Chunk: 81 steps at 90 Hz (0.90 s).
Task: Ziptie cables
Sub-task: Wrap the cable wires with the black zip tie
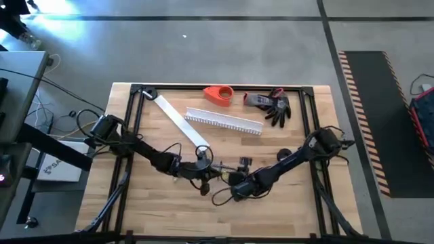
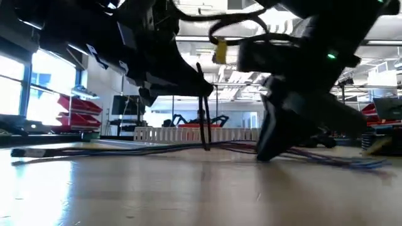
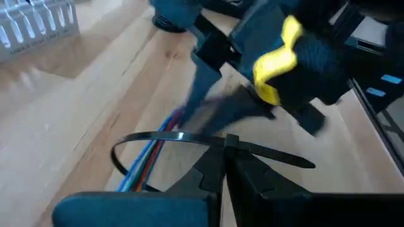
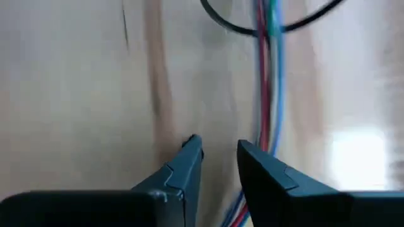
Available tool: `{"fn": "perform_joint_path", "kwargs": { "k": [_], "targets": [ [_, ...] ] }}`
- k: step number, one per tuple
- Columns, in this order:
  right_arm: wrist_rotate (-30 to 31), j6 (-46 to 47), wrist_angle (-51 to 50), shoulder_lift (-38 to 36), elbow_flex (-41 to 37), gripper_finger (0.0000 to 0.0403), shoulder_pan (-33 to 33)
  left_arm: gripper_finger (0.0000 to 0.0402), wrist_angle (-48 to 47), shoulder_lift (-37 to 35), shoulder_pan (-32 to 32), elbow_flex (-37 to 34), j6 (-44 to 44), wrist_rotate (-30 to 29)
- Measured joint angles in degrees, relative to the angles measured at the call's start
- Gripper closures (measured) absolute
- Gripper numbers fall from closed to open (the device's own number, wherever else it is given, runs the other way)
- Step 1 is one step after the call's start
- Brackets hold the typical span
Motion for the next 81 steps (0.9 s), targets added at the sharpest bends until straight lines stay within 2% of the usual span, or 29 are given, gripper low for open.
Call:
{"fn": "perform_joint_path", "kwargs": {
  "k": [12,27,39,48,57,67,74,81],
  "targets": [
    [0.3,-12.1,-0.4,-0.1,0.0,0.0316,-0.6,0.0402,0.2,0.3,0.0,0.0,-1.4,-2.6],
    [-0.4,-11.4,-2.5,-3.4,-0.3,0.0316,-1.3,0.0402,3.3,2.8,-0.3,0.0,-3.6,-5.4],
    [0.5,-3.2,-6.5,-7.3,-0.4,0.0316,-0.7,0.0402,4.4,5.2,-0.3,0.3,-3.9,-8.3],
    [1.7,5.0,-5.3,-10.0,-3.5,0.0316,1.5,0.0402,6.5,7.1,-0.3,1.0,-3.2,-12.0],
    [5.5,16.8,2.5,-12.6,-7.9,0.0316,4.6,0.0402,9.7,9.8,-0.3,2.4,-1.6,-14.8],
    [8.0,29.7,15.0,-13.3,-11.8,0.0316,6.9,0.0402,11.7,12.8,-0.3,4.5,0.6,-15.4],
    [9.0,32.9,23.6,-13.1,-13.3,0.0316,7.3,0.0402,11.6,15.0,-0.3,6.2,1.9,-15.4],
    [9.3,32.3,27.2,-12.6,-13.6,0.0312,7.1,0.0402,11.8,16.6,-0.3,7.7,2.9,-15.3]
  ]
}}
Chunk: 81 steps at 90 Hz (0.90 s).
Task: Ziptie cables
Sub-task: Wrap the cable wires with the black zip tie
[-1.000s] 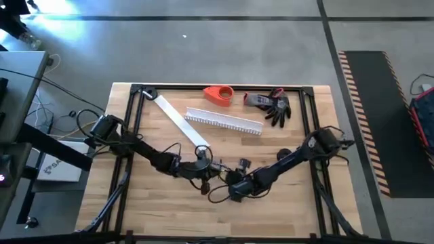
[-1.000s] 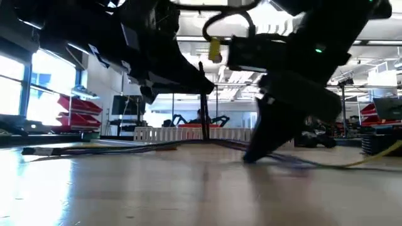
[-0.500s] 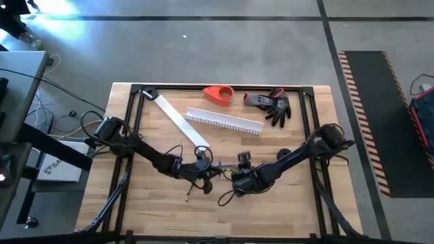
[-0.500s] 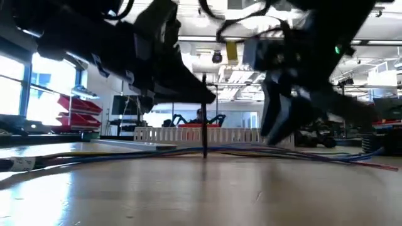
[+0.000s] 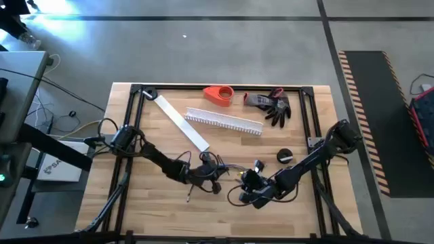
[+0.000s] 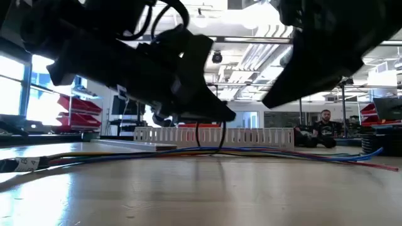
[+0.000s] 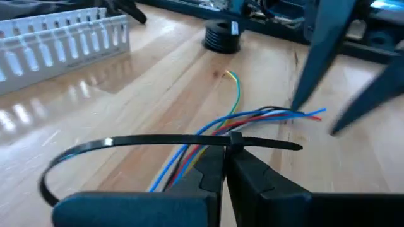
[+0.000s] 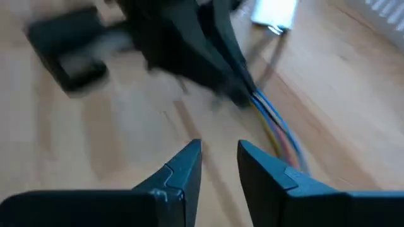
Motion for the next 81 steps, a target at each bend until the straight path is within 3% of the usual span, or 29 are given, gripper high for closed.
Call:
{"fn": "perform_joint_path", "kwargs": {
  "k": [21,43,56,81],
  "targets": [
    [-0.1,-2.4,1.3,0.0,1.0,0.0262,-2.4,0.0402,-0.1,0.8,0.0,1.8,2.8,0.8],
    [-5.2,-2.0,2.1,0.7,1.2,0.0223,-5.0,0.0402,-0.9,0.9,0.0,1.7,2.8,0.6],
    [-5.7,-1.0,2.5,0.8,1.2,0.0233,-5.5,0.0402,-1.1,0.9,0.0,1.7,2.8,0.5],
    [-6.6,-1.0,0.7,0.8,1.2,0.0293,-6.9,0.0402,-1.1,0.9,0.0,1.7,2.8,0.5]
  ]
}}
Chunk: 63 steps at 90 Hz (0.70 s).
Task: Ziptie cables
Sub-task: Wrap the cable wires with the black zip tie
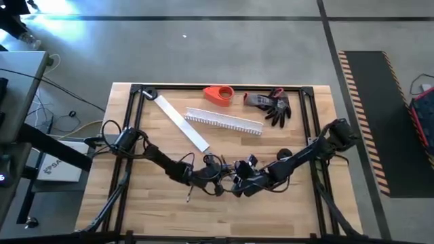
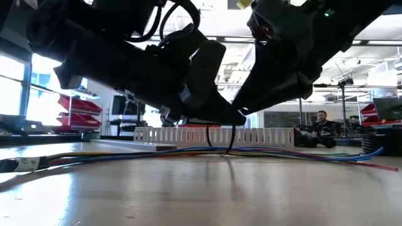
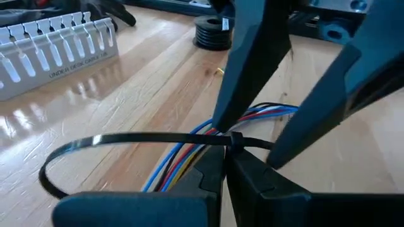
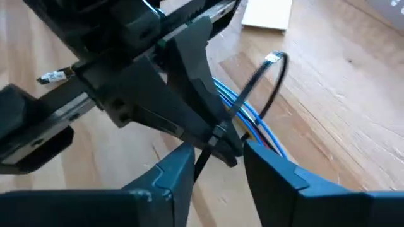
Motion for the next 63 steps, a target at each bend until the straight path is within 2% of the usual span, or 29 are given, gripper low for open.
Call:
{"fn": "perform_joint_path", "kwargs": {
  "k": [17,33,52,63],
  "targets": [
    [-2.9,0.2,-2.5,0.0,0.0,0.0335,-1.0,0.0401,0.0,0.0,0.0,0.0,0.0,0.0],
    [-3.0,-0.1,-3.0,0.0,0.0,0.0394,-1.1,0.0401,0.0,0.0,0.0,0.0,0.0,0.0],
    [-2.8,-1.6,-3.4,0.0,0.0,0.0401,-1.1,0.0400,0.0,0.0,0.0,0.0,0.1,0.4],
    [-2.8,-1.6,-4.1,0.0,0.0,0.0402,-1.1,0.0378,0.0,0.0,0.0,0.0,2.1,1.7]
  ]
}}
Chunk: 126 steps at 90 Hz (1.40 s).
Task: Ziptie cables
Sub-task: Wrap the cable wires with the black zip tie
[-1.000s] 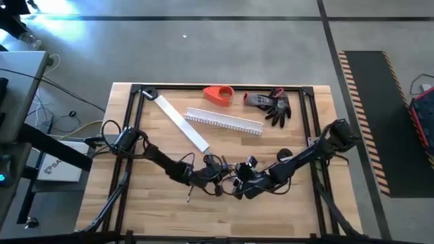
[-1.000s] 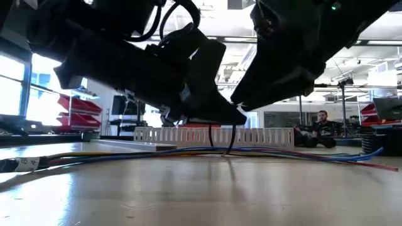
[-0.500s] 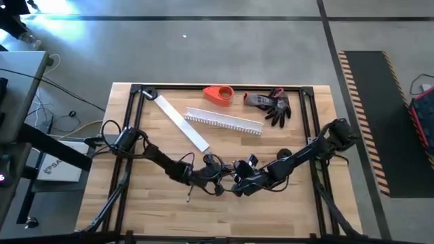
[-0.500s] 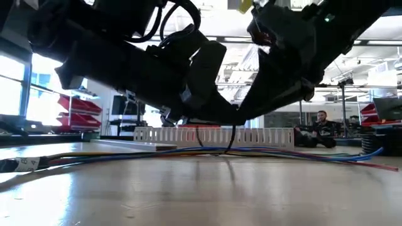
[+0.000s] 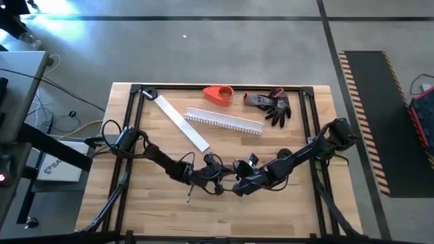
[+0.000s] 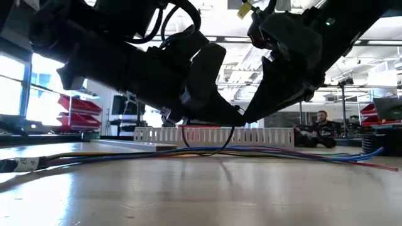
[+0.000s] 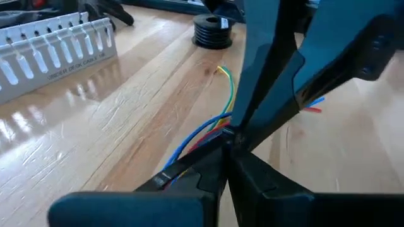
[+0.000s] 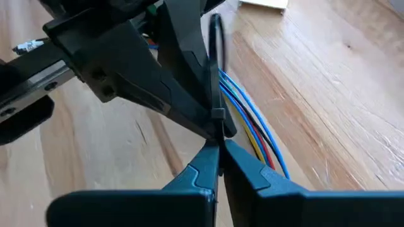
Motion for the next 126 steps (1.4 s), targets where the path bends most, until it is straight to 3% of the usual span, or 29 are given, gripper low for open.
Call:
{"fn": "perform_joint_path", "kwargs": {
  "k": [28,40,62,77,99,113,126],
  "targets": [
    [-1.2,0.2,-3.5,-0.1,0.0,0.0403,0.0,0.0266,-0.8,-0.2,-0.1,0.0,9.9,9.7],
    [-0.8,0.3,-4.3,-0.1,0.0,0.0403,0.0,0.0231,-1.9,-1.2,-0.3,0.0,15.0,10.4],
    [2.5,0.3,-8.1,-0.1,1.5,0.0403,0.9,0.0224,-3.5,-4.6,-1.2,0.0,20.3,5.6],
    [4.9,-2.0,-15.8,-0.1,6.5,0.0403,1.1,0.0207,-3.9,-5.0,0.5,0.0,15.0,11.8],
    [4.6,-6.3,-16.3,-0.1,8.7,0.0403,0.7,0.0175,-3.6,-7.1,1.4,0.4,10.5,17.0],
    [2.4,-9.4,-15.8,0.3,8.7,0.0403,0.8,0.0180,-4.8,-12.8,-1.4,0.6,15.9,19.2],
    [0.7,-14.3,-15.8,0.7,8.7,0.0403,1.4,0.0185,-13.2,-17.9,-2.4,0.7,23.6,14.7]
  ]
}}
